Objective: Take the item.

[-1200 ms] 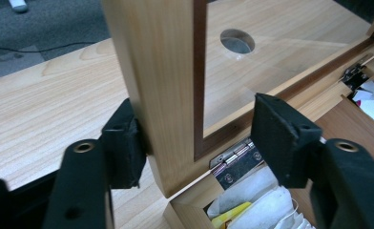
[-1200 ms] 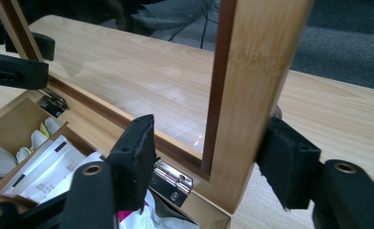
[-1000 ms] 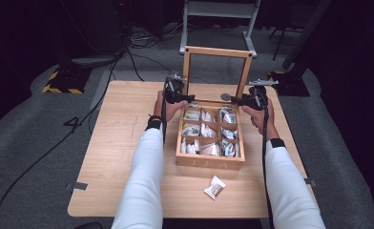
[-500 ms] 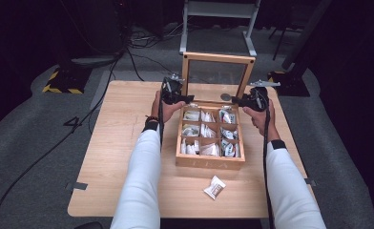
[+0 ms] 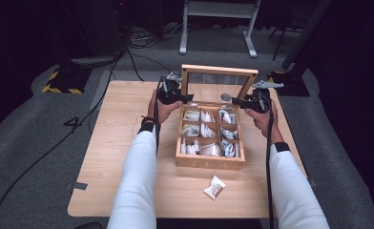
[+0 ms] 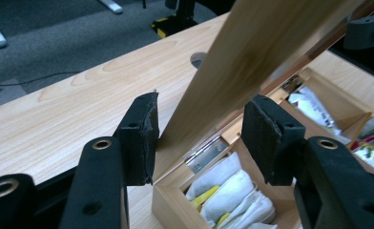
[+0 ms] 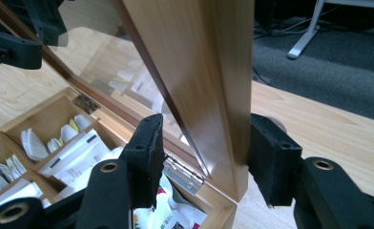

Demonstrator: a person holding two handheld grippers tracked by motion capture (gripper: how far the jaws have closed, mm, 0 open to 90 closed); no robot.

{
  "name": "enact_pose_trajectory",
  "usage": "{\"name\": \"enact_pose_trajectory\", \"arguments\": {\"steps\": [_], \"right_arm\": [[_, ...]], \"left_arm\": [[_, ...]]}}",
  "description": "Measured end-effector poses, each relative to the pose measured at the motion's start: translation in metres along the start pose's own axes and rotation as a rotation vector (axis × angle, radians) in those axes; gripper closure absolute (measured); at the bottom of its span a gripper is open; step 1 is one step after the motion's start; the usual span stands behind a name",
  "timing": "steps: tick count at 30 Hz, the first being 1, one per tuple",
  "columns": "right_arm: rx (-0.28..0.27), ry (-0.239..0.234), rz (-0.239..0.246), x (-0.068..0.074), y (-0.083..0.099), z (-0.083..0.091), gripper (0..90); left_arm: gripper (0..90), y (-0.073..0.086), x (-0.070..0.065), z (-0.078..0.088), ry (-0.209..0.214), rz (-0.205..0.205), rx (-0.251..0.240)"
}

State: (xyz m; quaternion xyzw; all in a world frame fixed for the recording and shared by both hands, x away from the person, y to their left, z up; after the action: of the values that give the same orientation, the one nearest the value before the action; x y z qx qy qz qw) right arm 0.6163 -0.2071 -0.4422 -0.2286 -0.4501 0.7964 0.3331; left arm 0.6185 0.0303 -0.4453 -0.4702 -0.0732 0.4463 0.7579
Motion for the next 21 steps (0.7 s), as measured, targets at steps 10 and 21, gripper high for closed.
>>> {"name": "enact_pose_trajectory", "arguments": {"steps": [10,21], "right_arm": [[-0.01,0.008,0.001,0.003,-0.005,0.01,50.6],[-0.021,0.01,0.024,0.008,-0.013,0.023,51.3]], "left_arm": [[47.6,-0.004,-0.008,0.012,-0.01,-0.01,-0.034],[50.5,-0.013,-0.021,0.038,0.004,-0.026,-0.089]]}}
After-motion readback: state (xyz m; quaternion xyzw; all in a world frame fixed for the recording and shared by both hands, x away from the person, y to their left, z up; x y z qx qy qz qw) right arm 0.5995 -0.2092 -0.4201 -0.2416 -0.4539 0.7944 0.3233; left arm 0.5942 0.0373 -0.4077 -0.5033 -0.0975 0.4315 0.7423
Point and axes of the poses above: each handheld gripper's, and its own axes: z roughly backward along the jaws, y roughly out of its underside, x roughly to its left, the point moved 9 cm from there along -z, roughly forward along the jaws, and after that the axes turned 10 degrees about z, right-handed, at the moved point
